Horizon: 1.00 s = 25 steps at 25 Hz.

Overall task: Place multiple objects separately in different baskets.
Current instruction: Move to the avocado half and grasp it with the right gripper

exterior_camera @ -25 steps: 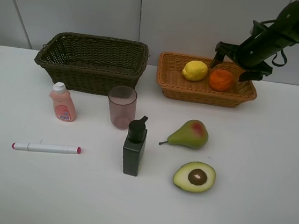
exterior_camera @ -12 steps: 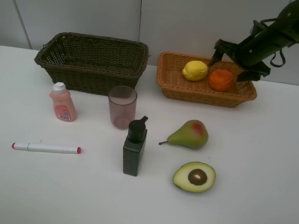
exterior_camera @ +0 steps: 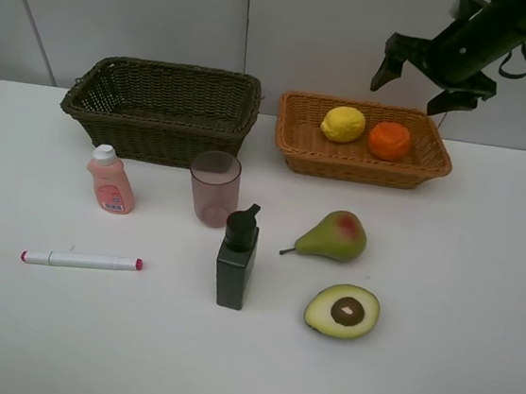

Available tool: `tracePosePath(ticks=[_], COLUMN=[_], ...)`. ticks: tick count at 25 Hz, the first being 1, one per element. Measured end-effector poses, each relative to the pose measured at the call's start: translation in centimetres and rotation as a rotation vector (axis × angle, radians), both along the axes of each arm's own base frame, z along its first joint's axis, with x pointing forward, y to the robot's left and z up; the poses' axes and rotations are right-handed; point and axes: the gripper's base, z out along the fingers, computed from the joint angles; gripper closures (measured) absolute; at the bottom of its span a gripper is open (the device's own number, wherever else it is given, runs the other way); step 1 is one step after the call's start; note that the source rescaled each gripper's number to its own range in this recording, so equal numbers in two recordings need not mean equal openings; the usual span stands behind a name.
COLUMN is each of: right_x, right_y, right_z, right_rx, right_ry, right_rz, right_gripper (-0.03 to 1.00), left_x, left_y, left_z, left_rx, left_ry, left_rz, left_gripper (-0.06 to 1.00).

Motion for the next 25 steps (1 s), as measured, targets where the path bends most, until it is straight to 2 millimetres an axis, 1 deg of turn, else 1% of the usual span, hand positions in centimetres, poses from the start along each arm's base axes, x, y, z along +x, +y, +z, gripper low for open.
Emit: tracePosePath(ticks=[2,5,8,13,17,20,25], right_x=[-1.1,-3.6,-6.3,-10.8,-13.9,-15.7,-17.9], right_y=[0.7,1.7,2.5,3.4,4.0,4.5,5.8], right_z=[1.0,2.2,2.4,1.9,1.6,1.1,-0.7], right_rx=[-0.036,-0.07,-0.084,-0.127,-0.175,-0.22,-0.29], right_ry=[-0.007,-0.014,0.006,0.045,0.075,0.119,0.185], right_rz=[0.036,0.085,0.123,0.21,0.282,0.343,0.499], right_gripper=[-0.03,-0.03,-0.03,-0.03,-0.03,-0.03,-0.03], left_x=[0.0,0.0,0.0,0.0,0.0,0.0,0.0], left_y=[0.0,0.0,0.0,0.0,0.0,0.0,0.0], left_z=[0.0,0.0,0.0,0.0,0.0,0.0,0.0], left_rx=[0.0,0.0,0.0,0.0,0.0,0.0,0.0], left_ry=[0.0,0.0,0.0,0.0,0.0,0.0,0.0], left_rz=[0.0,0.0,0.0,0.0,0.0,0.0,0.0], left_gripper=[-0.06,-0.06,-0.06,-0.06,-0.06,-0.06,-0.06])
